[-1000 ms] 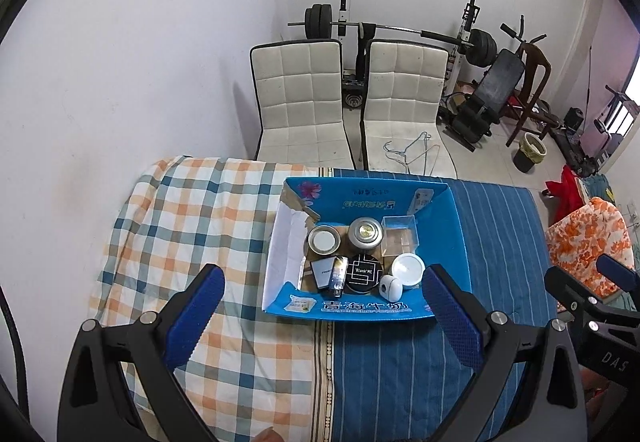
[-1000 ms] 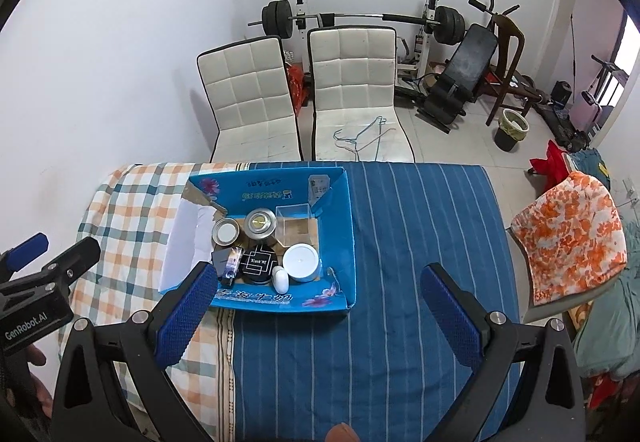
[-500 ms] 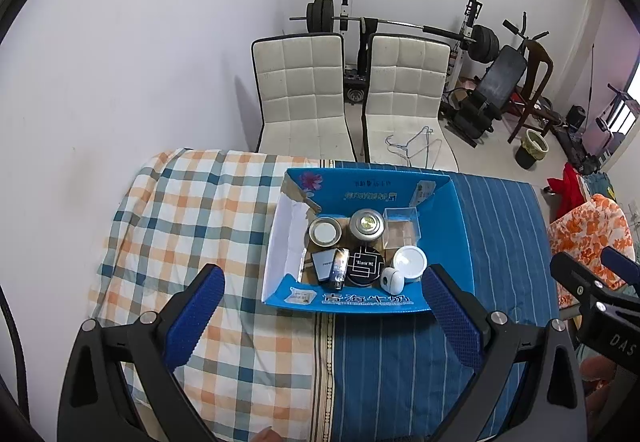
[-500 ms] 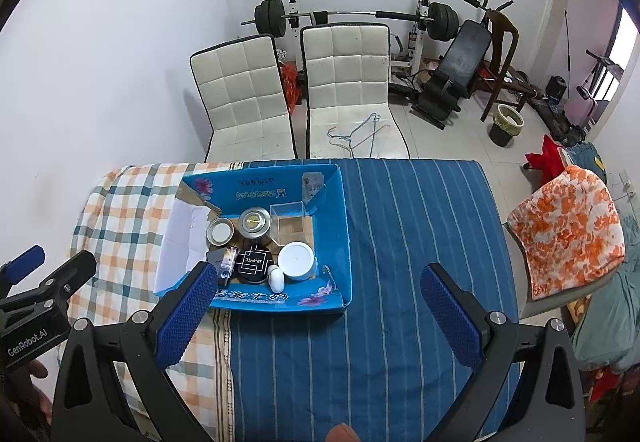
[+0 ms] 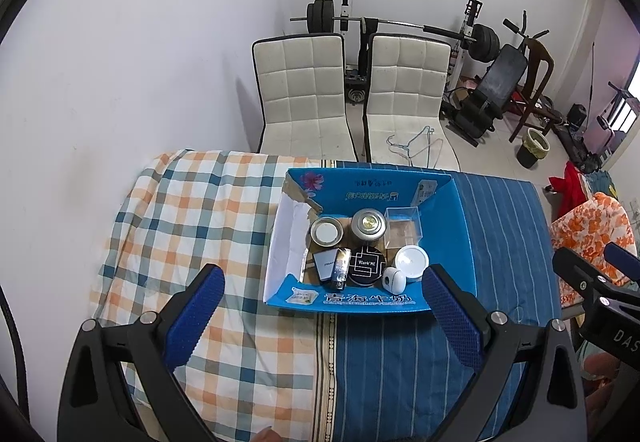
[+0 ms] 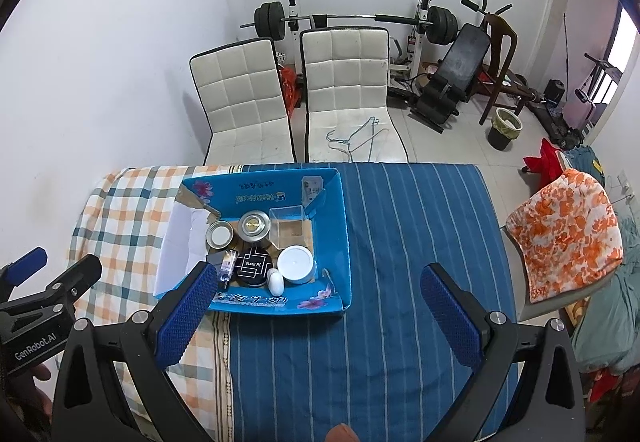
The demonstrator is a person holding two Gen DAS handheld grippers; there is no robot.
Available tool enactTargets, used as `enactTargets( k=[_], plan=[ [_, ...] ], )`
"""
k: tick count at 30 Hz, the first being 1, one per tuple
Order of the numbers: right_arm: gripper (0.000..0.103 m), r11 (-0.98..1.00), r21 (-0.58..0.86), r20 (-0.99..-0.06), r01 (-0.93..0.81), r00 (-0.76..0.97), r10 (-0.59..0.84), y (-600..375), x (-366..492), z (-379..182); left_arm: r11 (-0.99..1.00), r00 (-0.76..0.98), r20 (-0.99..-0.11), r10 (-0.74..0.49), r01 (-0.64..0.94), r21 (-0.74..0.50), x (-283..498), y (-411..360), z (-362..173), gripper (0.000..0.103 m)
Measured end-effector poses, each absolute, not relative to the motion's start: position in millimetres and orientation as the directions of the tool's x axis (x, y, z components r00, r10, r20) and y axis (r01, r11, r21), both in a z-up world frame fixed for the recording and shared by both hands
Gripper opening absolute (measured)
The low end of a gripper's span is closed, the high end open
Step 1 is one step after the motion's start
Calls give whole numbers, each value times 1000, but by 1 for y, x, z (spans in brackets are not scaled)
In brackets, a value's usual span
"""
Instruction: Organize rigid objects
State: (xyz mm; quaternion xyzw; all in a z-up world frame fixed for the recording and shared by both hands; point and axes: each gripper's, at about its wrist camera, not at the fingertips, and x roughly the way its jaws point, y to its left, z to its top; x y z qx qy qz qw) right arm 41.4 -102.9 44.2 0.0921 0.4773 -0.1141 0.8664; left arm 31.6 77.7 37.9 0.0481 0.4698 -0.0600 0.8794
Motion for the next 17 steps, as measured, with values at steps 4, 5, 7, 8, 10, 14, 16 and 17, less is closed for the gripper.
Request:
enactTargets(
  k=[4,5,7,8,10,14,16,17],
  plan=[
    [103,958,48,-849,284,517,-111,-103,42,44,988,550,-833,-60,153,30,32,77,37,101],
    [103,958,47,-850,284,515,-111,-104,42,44,988,549,-834,-61,153,28,32,77,37,101],
    [103,958,47,-853,284,510,-110,-106,42,44,988,539,-840,-67,153,20,33,79,34,101],
    [103,957,45,-854,285,509,-111,-105,42,44,988,534,-843,-70,154,15,34,80,33,101],
    [103,956,47,-855,289,506,-111,-106,43,43,988,525,-848,-71,152,12,36,82,29,101],
    [103,957,45,-855,286,507,-111,-107,42,43,988,516,-854,-73,157,10,39,84,26,101],
    [103,957,45,-855,287,507,-112,-107,42,43,988,517,-853,-70,154,12,39,84,26,101],
    [103,957,47,-855,287,507,-110,-108,42,43,988,517,-853,-70,155,13,39,84,26,101]
  ],
)
